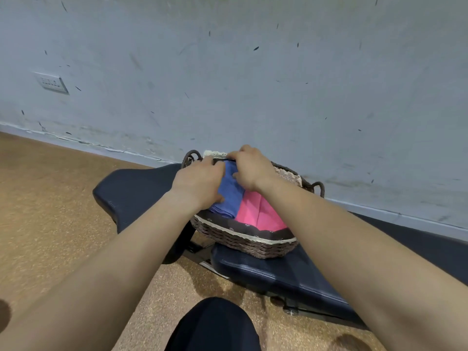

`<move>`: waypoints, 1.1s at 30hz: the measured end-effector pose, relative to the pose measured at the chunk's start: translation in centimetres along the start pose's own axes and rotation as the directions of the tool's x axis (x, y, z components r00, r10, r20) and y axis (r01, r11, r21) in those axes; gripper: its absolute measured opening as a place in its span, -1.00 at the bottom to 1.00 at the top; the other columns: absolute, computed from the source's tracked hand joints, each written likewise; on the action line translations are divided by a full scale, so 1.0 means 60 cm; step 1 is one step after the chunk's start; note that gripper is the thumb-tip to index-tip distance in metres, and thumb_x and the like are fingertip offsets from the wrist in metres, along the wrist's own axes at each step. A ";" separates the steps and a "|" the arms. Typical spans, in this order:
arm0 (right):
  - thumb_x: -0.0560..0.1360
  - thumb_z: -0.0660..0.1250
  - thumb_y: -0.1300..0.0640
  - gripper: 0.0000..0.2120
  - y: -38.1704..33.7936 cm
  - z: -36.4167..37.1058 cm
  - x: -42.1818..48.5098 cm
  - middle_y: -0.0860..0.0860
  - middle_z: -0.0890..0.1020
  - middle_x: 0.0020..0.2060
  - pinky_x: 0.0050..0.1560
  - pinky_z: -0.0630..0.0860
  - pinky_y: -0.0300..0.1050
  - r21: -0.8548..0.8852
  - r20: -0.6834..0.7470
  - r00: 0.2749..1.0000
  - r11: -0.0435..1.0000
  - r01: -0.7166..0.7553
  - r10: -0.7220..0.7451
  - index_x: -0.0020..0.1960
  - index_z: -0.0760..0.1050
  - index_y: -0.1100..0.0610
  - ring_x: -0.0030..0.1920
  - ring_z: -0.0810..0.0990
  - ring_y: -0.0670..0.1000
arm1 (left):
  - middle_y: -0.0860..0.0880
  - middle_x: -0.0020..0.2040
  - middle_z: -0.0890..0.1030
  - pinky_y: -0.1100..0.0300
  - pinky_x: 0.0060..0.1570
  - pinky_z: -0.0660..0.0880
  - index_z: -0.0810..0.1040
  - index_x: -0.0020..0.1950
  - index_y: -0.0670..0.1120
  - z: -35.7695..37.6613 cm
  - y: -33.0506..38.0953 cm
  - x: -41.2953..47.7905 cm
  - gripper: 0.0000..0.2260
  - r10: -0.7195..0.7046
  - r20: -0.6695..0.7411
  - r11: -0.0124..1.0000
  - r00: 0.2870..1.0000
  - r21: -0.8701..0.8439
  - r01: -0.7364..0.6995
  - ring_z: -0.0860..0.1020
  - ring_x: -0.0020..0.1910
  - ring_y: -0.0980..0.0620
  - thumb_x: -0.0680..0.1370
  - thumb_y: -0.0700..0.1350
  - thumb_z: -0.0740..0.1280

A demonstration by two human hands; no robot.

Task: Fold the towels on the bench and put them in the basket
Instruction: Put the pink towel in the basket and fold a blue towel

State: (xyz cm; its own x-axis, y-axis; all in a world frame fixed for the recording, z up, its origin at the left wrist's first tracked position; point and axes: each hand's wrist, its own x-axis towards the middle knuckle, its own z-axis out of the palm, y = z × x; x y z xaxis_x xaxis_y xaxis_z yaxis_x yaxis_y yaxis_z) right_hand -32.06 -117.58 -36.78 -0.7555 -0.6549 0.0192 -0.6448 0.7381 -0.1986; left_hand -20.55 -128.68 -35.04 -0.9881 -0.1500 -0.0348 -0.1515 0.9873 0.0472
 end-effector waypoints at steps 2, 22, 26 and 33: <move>0.45 0.42 0.15 -0.69 0.010 0.010 -0.010 0.09 0.50 0.14 0.06 0.50 0.05 -0.021 -0.136 0.990 0.999 0.039 -0.042 0.19 0.52 0.06 0.16 0.49 0.18 | -0.05 0.15 0.46 0.04 0.03 0.46 0.52 0.22 0.02 0.001 -0.005 0.005 -0.62 0.090 0.041 0.996 0.995 -0.031 -0.089 0.50 0.17 -0.10 0.44 0.02 0.49; 0.63 0.17 0.08 -0.60 0.021 -0.015 -0.053 0.08 0.51 0.39 0.30 0.45 0.04 0.046 0.206 0.978 0.999 0.012 -0.021 0.46 0.39 0.05 0.34 0.49 0.17 | 0.00 0.15 0.63 0.07 0.13 0.52 0.64 0.19 0.04 -0.025 0.020 0.021 -0.63 0.039 0.268 0.999 0.963 -0.026 -0.033 0.58 0.12 -0.07 0.41 0.07 0.52; 0.61 0.19 0.04 -0.60 0.040 -0.070 -0.101 0.10 0.52 0.36 0.30 0.45 0.05 0.100 0.066 0.998 0.995 0.011 -0.018 0.43 0.43 0.06 0.33 0.49 0.17 | -0.02 0.15 0.62 0.05 0.14 0.52 0.62 0.17 0.03 -0.062 0.047 0.002 -0.67 0.009 0.214 1.000 0.977 -0.030 -0.002 0.57 0.13 -0.06 0.47 0.13 0.41; 0.60 0.24 -0.06 -0.40 0.128 -0.170 -0.250 0.12 0.40 0.45 0.38 0.40 0.12 0.144 -0.020 0.996 0.986 -0.084 0.087 0.57 0.18 0.05 0.42 0.43 0.13 | -0.02 0.14 0.63 0.12 0.11 0.47 0.60 0.17 0.04 -0.122 0.163 -0.041 -0.71 0.072 0.119 0.994 0.990 -0.095 -0.061 0.55 0.09 -0.05 0.53 0.15 0.38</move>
State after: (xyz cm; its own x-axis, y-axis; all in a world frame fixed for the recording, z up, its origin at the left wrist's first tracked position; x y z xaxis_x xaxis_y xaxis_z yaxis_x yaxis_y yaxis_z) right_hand -26.86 -100.45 -28.61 -0.8110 -0.5846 0.0210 -0.5559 0.7590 -0.3389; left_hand -19.78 -119.03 -27.18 -0.9861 -0.0711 -0.1503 -0.0931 0.9852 0.1442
